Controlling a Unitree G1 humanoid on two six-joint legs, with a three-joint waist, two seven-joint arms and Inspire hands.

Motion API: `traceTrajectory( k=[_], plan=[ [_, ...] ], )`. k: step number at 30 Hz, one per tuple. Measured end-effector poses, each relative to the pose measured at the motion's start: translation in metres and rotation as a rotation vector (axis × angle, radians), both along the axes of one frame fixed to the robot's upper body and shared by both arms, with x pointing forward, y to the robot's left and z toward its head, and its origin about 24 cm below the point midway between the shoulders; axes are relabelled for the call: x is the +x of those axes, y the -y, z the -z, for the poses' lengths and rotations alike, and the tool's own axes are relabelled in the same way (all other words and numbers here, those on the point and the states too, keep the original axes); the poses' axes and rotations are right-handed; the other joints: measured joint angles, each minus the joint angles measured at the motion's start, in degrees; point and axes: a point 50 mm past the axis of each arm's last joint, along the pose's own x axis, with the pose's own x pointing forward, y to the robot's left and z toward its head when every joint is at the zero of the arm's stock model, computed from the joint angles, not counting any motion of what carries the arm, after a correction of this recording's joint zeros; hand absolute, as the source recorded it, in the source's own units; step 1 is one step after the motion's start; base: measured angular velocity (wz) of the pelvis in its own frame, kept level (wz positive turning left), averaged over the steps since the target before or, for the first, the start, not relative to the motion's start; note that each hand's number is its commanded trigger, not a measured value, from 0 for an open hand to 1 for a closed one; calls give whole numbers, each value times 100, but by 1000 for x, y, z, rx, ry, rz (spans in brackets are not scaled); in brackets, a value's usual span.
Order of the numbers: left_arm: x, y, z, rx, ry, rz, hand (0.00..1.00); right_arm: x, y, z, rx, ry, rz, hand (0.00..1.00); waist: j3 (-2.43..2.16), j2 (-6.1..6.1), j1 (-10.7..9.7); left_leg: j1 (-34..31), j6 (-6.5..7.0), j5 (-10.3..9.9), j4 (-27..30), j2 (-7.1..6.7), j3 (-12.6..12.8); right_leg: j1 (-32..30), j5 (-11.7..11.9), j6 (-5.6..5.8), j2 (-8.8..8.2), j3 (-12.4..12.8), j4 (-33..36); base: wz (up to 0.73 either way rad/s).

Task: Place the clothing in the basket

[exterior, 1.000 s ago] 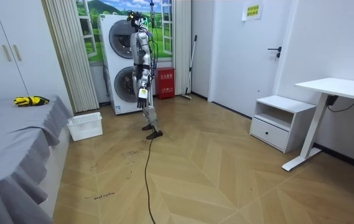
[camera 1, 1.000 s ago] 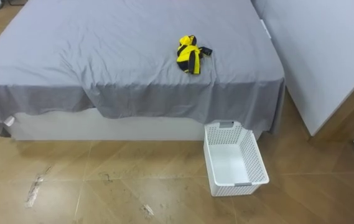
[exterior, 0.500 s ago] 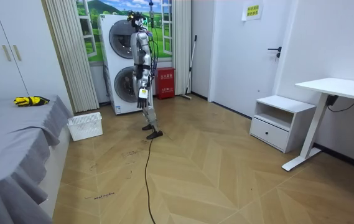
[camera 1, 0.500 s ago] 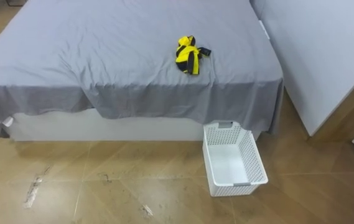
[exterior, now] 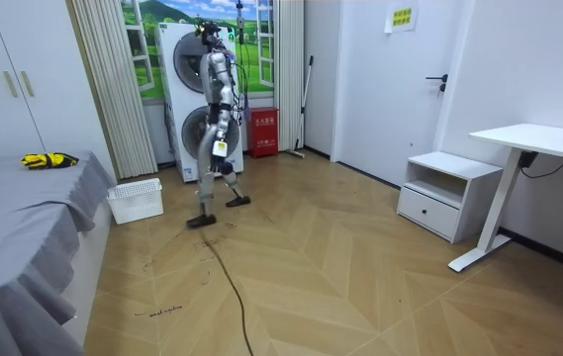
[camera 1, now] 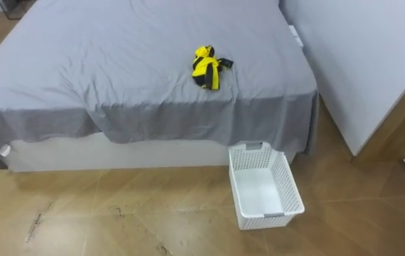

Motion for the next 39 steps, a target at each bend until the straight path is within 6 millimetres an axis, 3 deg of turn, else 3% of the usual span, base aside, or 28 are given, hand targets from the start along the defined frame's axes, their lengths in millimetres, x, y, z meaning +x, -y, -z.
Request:
traceTrajectory(
  k=[2, 3, 6, 7, 8, 9, 10, 12, 13, 14, 15, 16, 18, 19, 21, 22, 23, 24, 25, 26, 27, 28, 30, 32, 35, 37, 38, 39],
  plan=[
    [1, 0, -1, 2, 17, -1, 0, 1, 0, 0, -3, 2, -5, 0, -66, -24, -33, -94, 378, 330, 69, -130, 287, 60, -86, 210, -203, 113, -58, -15],
    [2, -1, -1, 6, 27, 1, 0, 2, 0, 0, -5, 6, -7, 0, -72, -144, -59, -149, 507, 130, 326, -230, 437, 21, -66, 287, -322, 143, -146, -15],
    [5, -1, -2, 9, 44, 7, 0, 7, -1, -1, -12, 34, -19, 0, -12, -89, -34, -448, 641, -435, 1484, -143, 599, 250, 182, 458, -501, 329, -239, -26],
    [4, -2, -2, 7, 47, 2, 0, 8, -3, -1, -11, 48, -20, 0, 58, -124, -2, -661, 634, -646, 2195, -84, 780, 451, 185, 464, -594, 589, -48, -16],
    [1, 3, -1, -3, 42, -1, 0, 2, 2, -2, -28, 39, -15, 0, -116, -7, -42, -511, 558, -858, 1709, -67, 732, 296, 157, 514, -554, 464, 609, 0],
    [3, 2, -1, 2, 45, 4, 0, 1, 2, -2, -31, 47, 8, 0, -110, -86, -66, -204, 702, -1228, 1710, -260, 746, 22, 142, 644, -714, 217, 1632, 13],
    [5, 1, -1, 5, 48, 14, 0, 2, 2, -3, -30, 56, 18, 0, -98, -131, -59, -46, 729, -1307, 1671, -375, 751, -147, 317, 728, -815, 136, 2161, 24],
    [15, 4, -2, 5, 64, 54, 0, 10, 4, -4, -41, 90, 30, 0, -95, -135, -11, 514, 840, -1433, 1291, -565, 716, -632, 1592, 635, -959, 102, 3464, 17],
    [22, 5, -3, 12, 75, 98, 0, 16, 4, -5, -40, 114, 36, 0, -80, -35, 12, 886, 856, -1460, 972, -600, 572, -1041, 1705, 473, -891, 85, 4089, 4],
    [30, 6, -4, 22, 86, 139, 0, 29, 3, -7, -31, 156, 32, 0, 0, 38, 48, 1233, 837, -1460, 670, -519, 472, -1550, 1175, 348, -680, -44, 4491, 5],
    [31, 6, -4, 25, 86, 155, 0, 35, 1, -8, -24, 177, 29, 0, 27, 91, 55, 1396, 830, -1458, 550, -451, 439, -1819, 941, 263, -557, -135, 4506, 10],
    [39, 8, -5, 32, 105, 191, 0, 48, -3, -11, -5, 230, 11, 0, 13, 209, 54, 1648, 808, -1473, 331, -351, 328, -2342, 572, 208, -293, -365, 4226, 34],
    [50, 12, -6, 34, 118, 275, 0, 64, -11, -15, 24, 285, -27, 0, 60, 239, -39, 2200, 750, -1529, -85, -265, 59, -3057, 440, 175, 89, -688, 2602, 52],
    [51, 15, -6, 32, 117, 300, 0, 66, -12, -15, 27, 290, -37, 0, 56, 231, -57, 2366, 738, -1536, -228, -260, -21, -3137, 523, 132, 157, -739, 2041, 56],
    [51, 24, -4, 12, 109, 348, 0, 69, -12, -16, 29, 305, -40, 0, 46, 265, -115, 2862, 675, -1604, -606, -201, -190, -3237, 1261, 22, 252, -936, 699, 60],
    [51, 29, -4, 1, 108, 359, 0, 70, -13, -17, 28, 308, -38, 0, 34, 311, -165, 3170, 589, -1661, -741, -106, -182, -3192, 1790, -98, 262, -1163, 259, 58],
    [51, 29, -4, 0, 108, 362, 0, 72, -14, -17, 31, 317, -37, 0, -16, 265, -145, 3298, 474, -1727, -717, -41, -161, -3157, 2282, -424, 335, -1292, 176, 20],
    [50, 27, -4, 8, 102, 361, 0, 79, -16, -19, 36, 346, -44, 0, -63, 311, 7, 3349, 225, -1871, -552, 141, -162, -3173, 2451, -616, 560, -1240, 319, -26],
    [48, 26, -3, 11, 97, 354, 0, 83, -17, -21, 37, 363, -47, 0, -75, 363, 87, 3344, 91, -1950, -380, 247, -146, -3154, 2415, -590, 634, -1276, 420, -76],
    [43, 22, -2, 16, 78, 330, 0, 93, -19, -25, 41, 403, -58, 0, -53, 446, 162, 3233, -43, -1987, 260, 432, -38, -2944, 2211, -771, 776, -1523, 584, -51],
    [34, 19, 0, 17, 51, 313, 0, 100, -20, -27, 39, 429, -66, 0, -42, 458, 86, 3034, -391, -1751, 1089, 556, 124, -2616, 1979, -736, 808, -1472, 532, -26],
    [33, 19, 0, 16, 48, 312, 0, 100, -18, -28, 34, 432, -70, 0, -40, 450, 29, 2955, -513, -1617, 1511, 626, 167, -2409, 1908, -708, 812, -1395, 458, 41],
    [35, 16, -3, 22, 93, 296, 0, 100, -18, -28, 35, 437, -66, 0, 11, 274, -67, 2624, -378, -1715, 2321, 771, 256, -1521, 1821, -604, 786, -875, 7, 51],
    [39, 15, -6, 25, 139, 277, 0, 103, -18, -30, 44, 454, -65, 0, 17, 142, 13, 2310, -360, -1743, 2142, 857, 326, -1091, 1792, -552, 783, -589, -245, -8],
    [38, 18, -6, -2, 160, 197, 0, 114, -17, -38, 36, 504, -71, 0, 9, 143, 170, 1427, -372, -1736, 1380, 935, 262, -910, 1726, -441, 766, -334, -289, -32],
    [31, 19, -6, -32, 181, 78, 0, 117, -14, -45, 24, 543, -63, 0, -3, 135, 188, 1056, -40, -1159, 891, 922, 302, -904, 1501, -92, 653, -239, -166, -13],
    [22, 22, -4, -56, 163, 24, 0, 120, -13, -50, 12, 562, -77, 0, -48, 126, 141, 1291, 45, -1085, 602, 747, 301, -857, 1415, 37, 503, -223, -152, 12],
    [18, 22, -2, -57, 141, 28, 0, 124, -13, -53, 8, 580, -85, 0, -27, 96, 113, 1503, 91, -978, 335, 583, 296, -801, 1390, 84, 391, -206, -253, 19]
  ],
)
